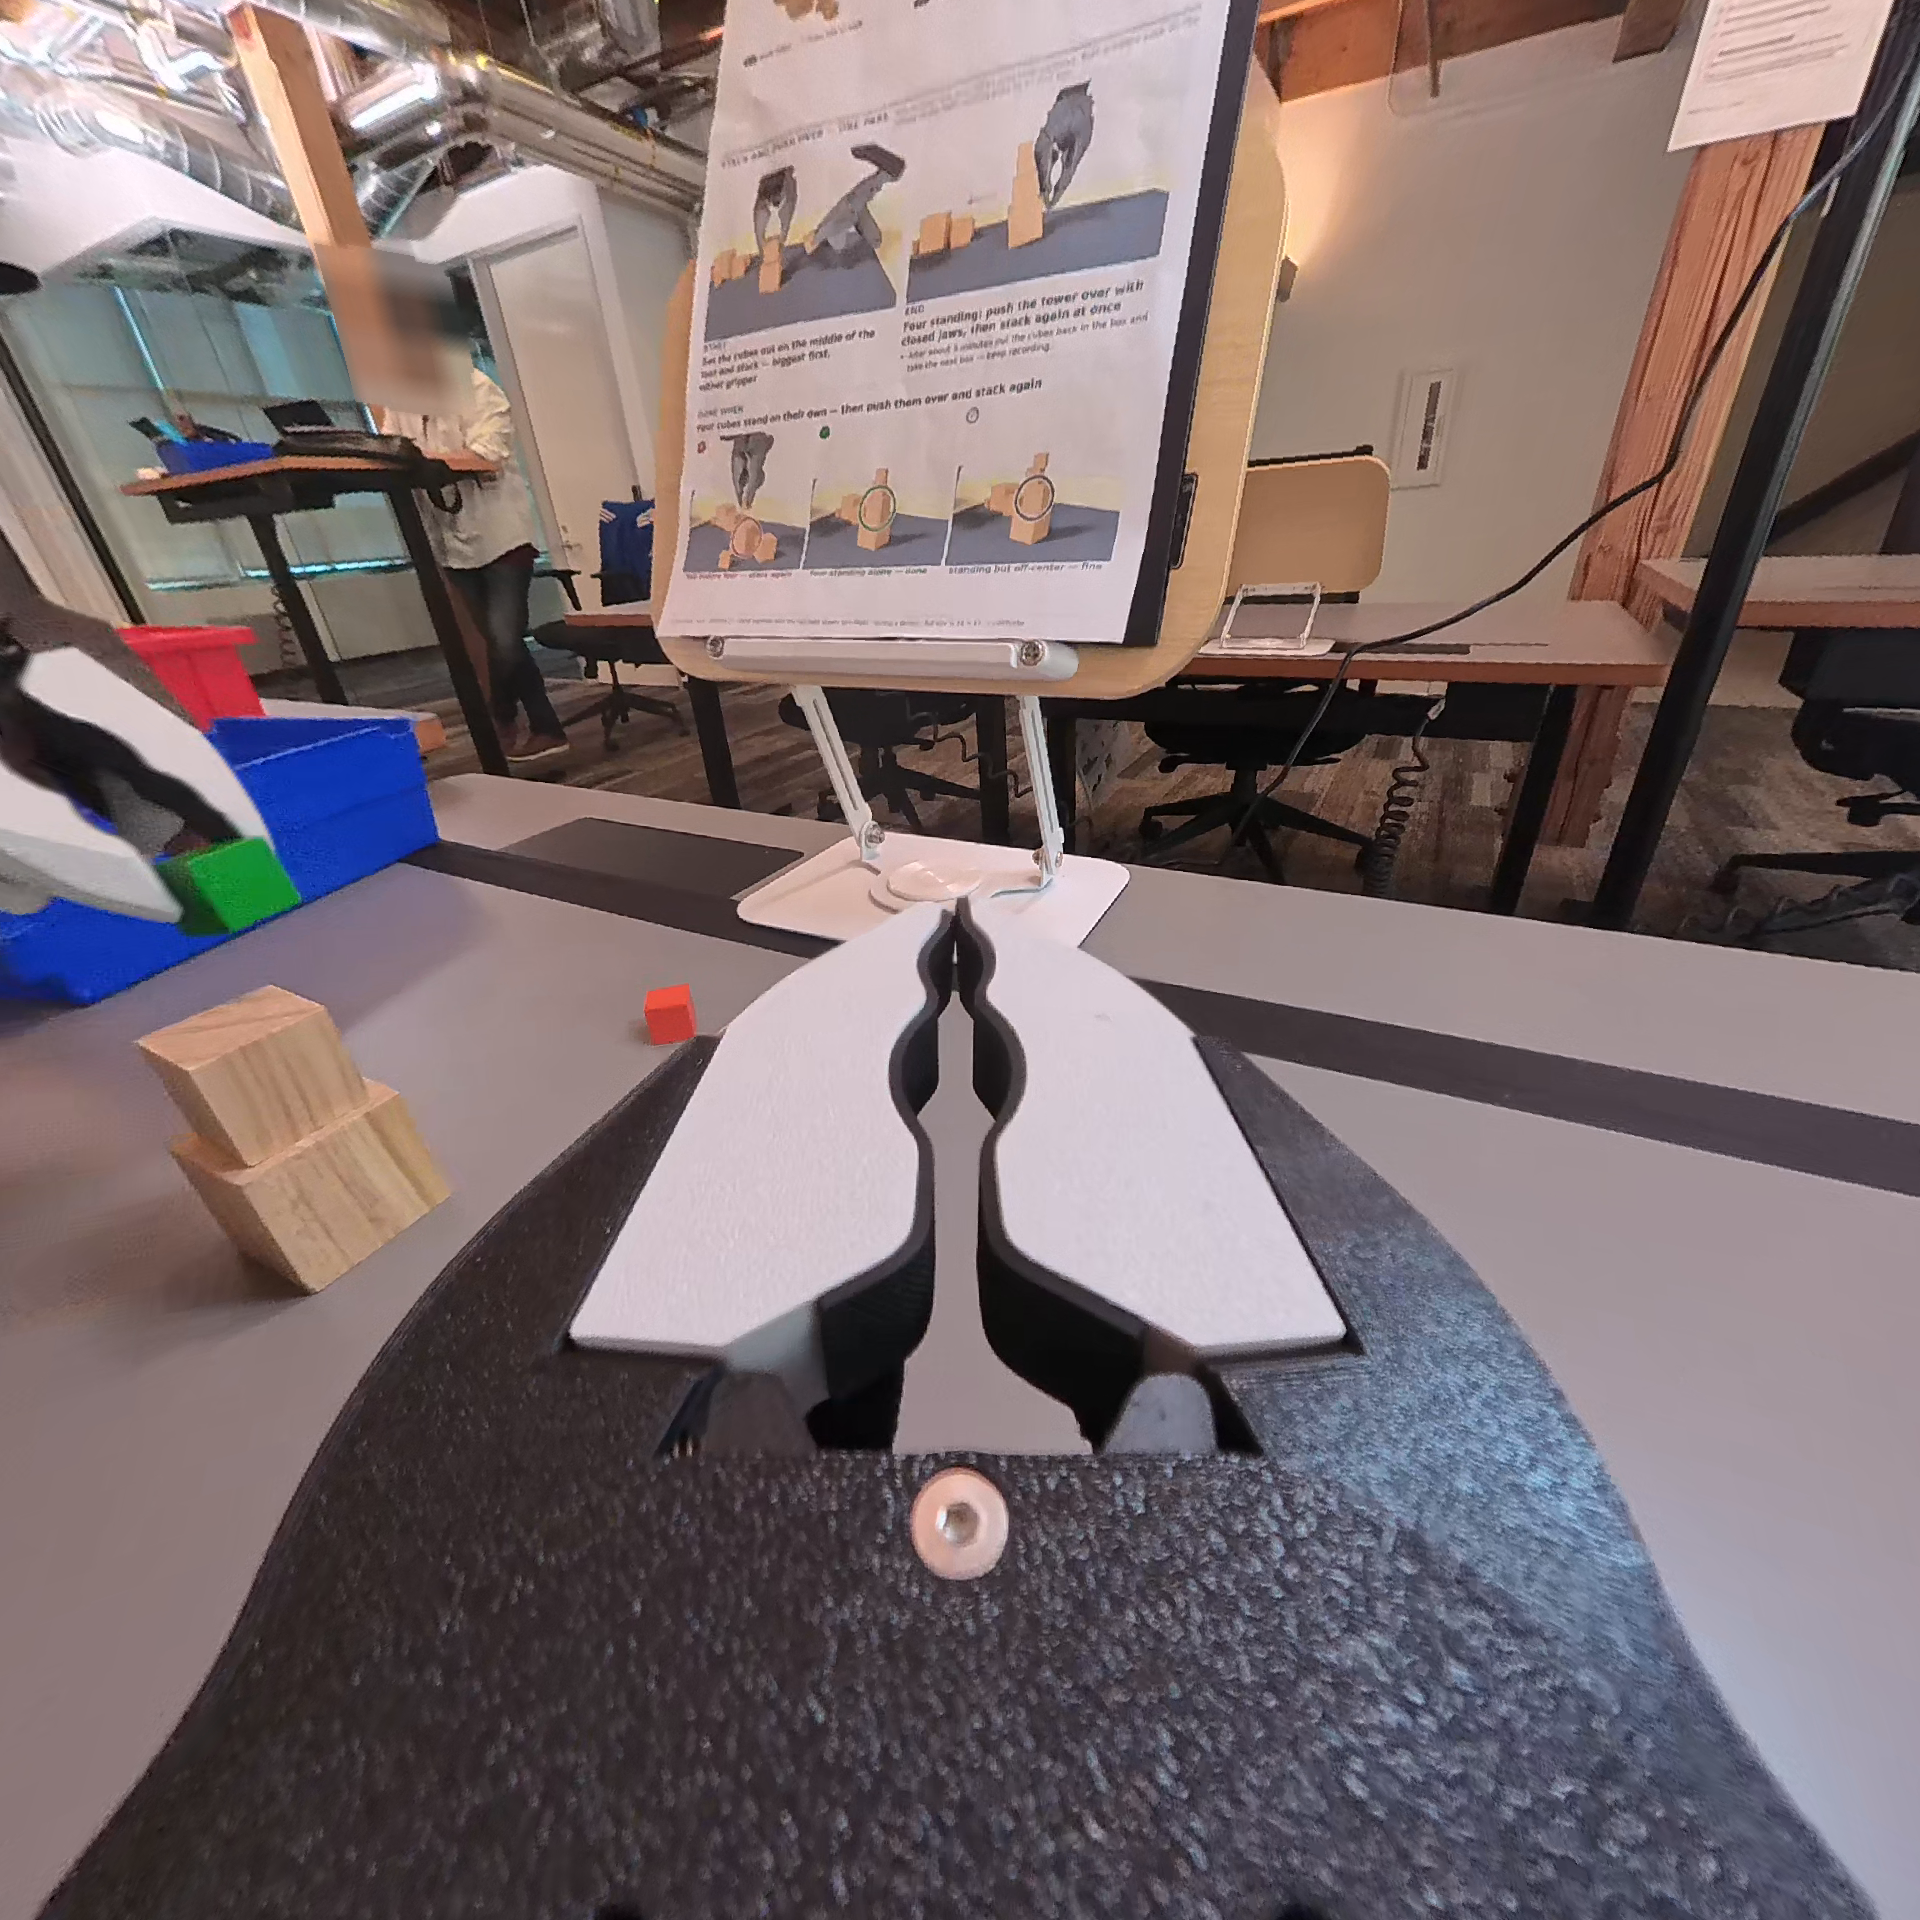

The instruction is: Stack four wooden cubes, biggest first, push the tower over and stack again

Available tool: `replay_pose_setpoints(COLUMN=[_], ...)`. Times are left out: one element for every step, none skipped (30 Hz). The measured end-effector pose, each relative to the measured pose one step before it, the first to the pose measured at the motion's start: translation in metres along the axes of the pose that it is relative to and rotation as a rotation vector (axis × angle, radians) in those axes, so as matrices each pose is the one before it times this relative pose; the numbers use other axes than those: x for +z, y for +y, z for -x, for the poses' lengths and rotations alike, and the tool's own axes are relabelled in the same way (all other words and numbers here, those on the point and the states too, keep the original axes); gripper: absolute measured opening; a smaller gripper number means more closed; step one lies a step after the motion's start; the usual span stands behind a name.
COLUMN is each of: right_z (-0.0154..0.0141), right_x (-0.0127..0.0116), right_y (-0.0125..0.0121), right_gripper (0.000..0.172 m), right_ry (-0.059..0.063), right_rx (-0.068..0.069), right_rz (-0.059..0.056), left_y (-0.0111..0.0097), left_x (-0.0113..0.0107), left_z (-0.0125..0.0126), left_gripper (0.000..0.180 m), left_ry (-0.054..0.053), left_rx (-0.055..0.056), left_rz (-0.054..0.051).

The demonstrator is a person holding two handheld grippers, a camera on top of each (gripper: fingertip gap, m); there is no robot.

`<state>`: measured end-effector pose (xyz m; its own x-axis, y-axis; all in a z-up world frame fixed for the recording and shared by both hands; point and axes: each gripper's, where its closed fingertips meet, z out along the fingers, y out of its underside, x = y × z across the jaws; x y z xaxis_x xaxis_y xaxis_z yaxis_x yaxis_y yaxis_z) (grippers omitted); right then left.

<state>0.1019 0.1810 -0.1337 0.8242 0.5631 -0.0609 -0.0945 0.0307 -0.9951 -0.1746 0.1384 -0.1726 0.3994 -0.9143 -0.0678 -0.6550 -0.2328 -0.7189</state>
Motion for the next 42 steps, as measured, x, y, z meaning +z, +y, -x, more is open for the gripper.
replay_pose_setpoints(right_z=[-0.00043,-0.00031,-0.00045,-0.00026,-0.0001,0.00003,0.00008,0.00016,0.00001,0.00006,0.00001,0.00011,0.00009,0.0002,0.00015,0.00023,0.00006,0.00006,0.00002,-0.00003,-0.00006,-0.00006,0.00007,0.00007,0.00004,0.00004,-0.00001,0.00003,0.00003,0.0,0.00002,0.00004,0.00004,0.00012,-0.00007,-0.00001,0.00006,0.00004,0.00003,0.00012,0.00019,0.0001], right_x=[-0.00074,-0.00049,-0.00029,-0.00019,-0.00013,-0.00005,0.0,-0.00003,0.00001,-0.00004,0.00002,0.0001,0.0002,0.0001,0.00017,0.0002,0.00005,0.00002,0.00006,0.00003,-0.00001,0.00006,0.00004,0.00001,0.00013,0.00015,0.00001,0.00004,0.00011,0.00002,0.00012,0.00017,-0.00004,0.0,-0.00008,-0.00011,-0.00001,-0.00001,0.00003,-0.00007,-0.00002,-0.00001], right_y=[-0.00167,-0.001,-0.00077,-0.00047,-0.00031,-0.00011,-0.00009,-0.00026,-0.00029,-0.00025,-0.00003,0.00009,0.0003,0.00036,0.00031,0.00027,0.00025,0.0002,0.00008,0.00014,0.00015,0.00005,0.00008,0.00021,0.00035,0.00023,0.00021,0.00007,0.00006,0.0004,0.00037,0.00019,0.00017,-0.00012,-0.0002,-0.00007,0.00001,0.00002,-0.00014,-0.00003,-0.00009,-0.00011], right_gripper=[0.0,0.0,0.0,0.0,0.0,0.0,0.0,0.0,0.0,0.0,0.0,0.0,0.0,0.0,0.0,0.0,0.0,0.0,0.0,0.0,0.0,0.0,0.0,0.0,0.0,0.0,0.0,0.0,0.0,0.0,0.0,0.0,0.0,0.0,0.0,0.0,0.0,0.0,0.0,0.0,0.0,0.0], right_ry=[0.0018,0.0006,0.0012,0.0011,0.0001,-0.0007,-0.0005,-0.0006,-0.0006,-0.0001,-0.0002,-0.0005,-0.001,-0.0007,-0.0009,-0.0009,-0.0005,-0.0006,-0.0009,-0.0005,-0.0003,0.0001,-0.0007,-0.0007,-0.0004,-0.0004,-0.0003,-0.0005,0.0,0.0,-0.0003,-0.0003,-0.0004,-0.0001,0.0003,0.0,-0.0003,-0.0001,-0.0002,-0.0006,-0.0006,-0.0001], right_rx=[-0.0019,0.0006,0.0009,0.0001,0.0001,0.0002,0.0001,0.0003,0.0,-0.0002,-0.0002,0.0003,0.0007,0.0003,-0.0001,-0.0003,-0.0004,0.0007,0.0014,0.0014,0.0007,0.0001,0.0005,0.0005,0.0005,0.0004,0.0003,0.0003,0.0,-0.0002,0.0003,0.0006,0.0,-0.0006,-0.0002,0.0002,0.0003,0.0003,0.0,-0.0002,-0.0005,-0.0009], right_rz=[-0.0067,-0.004,-0.0024,-0.0018,-0.0007,0.0,0.0001,-0.0005,-0.0006,-0.0004,-0.0002,0.0006,0.0014,0.0011,0.0014,0.0018,0.0011,0.0007,0.0007,0.0011,0.0004,0.0004,0.0006,0.0008,0.001,0.0009,0.0008,0.0005,0.0003,0.0014,0.0012,0.0006,0.0005,-0.0002,-0.0007,-0.0004,0.0001,0.0002,-0.0004,-0.0002,0.0,-0.0001], left_y=[-0.00506,-0.00352,-0.00246,-0.00164,-0.00049,0.00036,0.00045,0.0005,0.00057,0.00079,0.00169,0.00184,0.00098,0.00098,0.00043,0.00023,0.00067,0.00036,0.00009,0.00061,-0.00022,-0.00008,0.00008,-0.00014,0.00003,-0.0001,0.00021,0.00006,-0.00038,0.00004,0.00021,0.0001,0.00007,-0.00055,-0.00079,-0.00121,-0.00121,-0.00019,0.00062,0.00063,-0.0002,0.00011], left_x=[0.00294,0.00347,0.00348,0.00322,0.00307,0.00261,0.00205,0.00152,0.00101,0.00086,0.00078,0.00062,0.0005,0.00051,0.00059,0.00057,0.00059,0.00068,0.00071,0.00056,0.00007,0.00012,0.00012,0.00011,0.00014,0.0,0.00003,-0.00012,-0.00001,-0.00011,0.00018,0.0001,-0.00017,-0.0003,-0.00054,-0.0005,-0.00024,0.00016,0.00043,0.00048,0.00023,-0.00005], left_z=[-0.00884,-0.00696,-0.00508,-0.00373,-0.00299,-0.00205,-0.00135,-0.00151,-0.00135,0.00006,-0.00003,-0.00052,-0.00062,-0.00101,-0.00053,0.00011,-0.00025,-0.00009,0.00019,0.00021,-0.00012,0.00031,0.00013,0.00005,0.00044,0.00006,-0.00012,-0.00005,-0.00012,-0.00046,0.00014,0.00018,-0.00061,0.00029,-0.00002,-0.00006,0.00051,0.00039,-0.00008,-0.00014,0.00018,-0.00037], left_gripper=[0.028,0.028,0.027,0.027,0.028,0.027,0.027,0.027,0.027,0.027,0.027,0.027,0.027,0.027,0.027,0.027,0.027,0.027,0.027,0.027,0.027,0.027,0.027,0.027,0.027,0.028,0.028,0.028,0.03,0.031,0.032,0.033,0.033,0.034,0.034,0.034,0.034,0.033,0.031,0.028,0.027,0.027], left_ry=[0.0291,0.0215,0.0153,0.0118,0.0121,0.0092,0.0052,0.0081,0.0076,-0.0017,-0.0007,0.0021,0.0019,0.0051,0.0012,-0.0027,0.0012,0.0014,0.0008,0.0022,0.0042,0.0016,0.0016,0.0011,-0.001,0.0027,0.0032,0.0026,0.0032,0.0061,0.0025,0.0016,0.0057,-0.0016,0.0003,0.0015,-0.0029,-0.0022,0.0005,0.0009,-0.0002,0.0065], left_rx=[0.0278,0.0264,0.0218,0.0151,0.009,0.007,0.0074,0.0043,0.0027,0.0032,0.0041,0.0057,0.0043,0.0034,0.0061,0.0074,0.0058,0.0041,0.0035,0.0021,0.0007,0.0007,0.0013,0.0019,0.0007,-0.0013,-0.0015,-0.0004,-0.0007,-0.0028,-0.0029,-0.0013,-0.0002,0.0017,0.0014,-0.0011,-0.0017,-0.0006,0.0021,0.0041,0.0024,-0.0024], left_rz=[0.011,0.0133,0.0126,0.0122,0.0137,0.0146,0.0103,0.0081,0.0062,0.0069,0.0114,0.0113,0.0064,0.0065,0.0043,0.0027,0.0055,0.0039,0.0013,0.0044,-0.0003,0.0004,0.0017,0.0003,0.0007,0.0,0.0009,0.0005,-0.003,0.0,0.0013,0.0007,-0.0002,-0.0034,-0.0051,-0.0066,-0.0061,0.0006,0.0063,0.0039,-0.0013,-0.0005])
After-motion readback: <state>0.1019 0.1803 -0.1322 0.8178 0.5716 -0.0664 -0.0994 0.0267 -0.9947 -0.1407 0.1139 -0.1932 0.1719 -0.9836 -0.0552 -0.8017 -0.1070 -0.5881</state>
